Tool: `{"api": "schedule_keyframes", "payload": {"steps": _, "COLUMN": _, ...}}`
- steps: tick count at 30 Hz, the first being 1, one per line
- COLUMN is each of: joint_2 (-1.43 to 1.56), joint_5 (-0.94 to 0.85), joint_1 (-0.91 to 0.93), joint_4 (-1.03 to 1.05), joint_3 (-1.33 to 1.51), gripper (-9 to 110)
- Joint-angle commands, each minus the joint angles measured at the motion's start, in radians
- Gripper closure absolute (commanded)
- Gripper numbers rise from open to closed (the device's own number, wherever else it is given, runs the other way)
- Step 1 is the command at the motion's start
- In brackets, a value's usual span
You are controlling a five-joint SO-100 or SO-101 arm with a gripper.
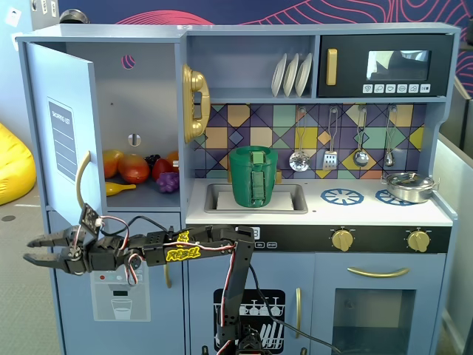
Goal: Close the left cabinet door
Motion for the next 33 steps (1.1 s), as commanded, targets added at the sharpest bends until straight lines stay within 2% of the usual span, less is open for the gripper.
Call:
{"api": "schedule_keyframes", "payload": {"steps": 1, "joint_2": 0.117, "joint_5": 0.021, "joint_1": 0.074, "joint_4": -0.052, "joint_3": 0.038, "gripper": 102}}
{"api": "schedule_keyframes", "payload": {"steps": 13, "joint_2": 0.247, "joint_5": 0.075, "joint_1": 0.371, "joint_4": -0.150, "joint_3": 0.201, "gripper": 102}}
{"api": "schedule_keyframes", "payload": {"steps": 23, "joint_2": 0.178, "joint_5": 0.173, "joint_1": 0.736, "joint_4": -0.120, "joint_3": 0.034, "gripper": 102}}
{"api": "schedule_keyframes", "payload": {"steps": 28, "joint_2": 0.179, "joint_5": 0.179, "joint_1": 0.762, "joint_4": -0.112, "joint_3": 0.046, "gripper": 102}}
{"api": "schedule_keyframes", "payload": {"steps": 33, "joint_2": 0.407, "joint_5": 0.230, "joint_1": 0.621, "joint_4": 0.077, "joint_3": 0.196, "gripper": 102}}
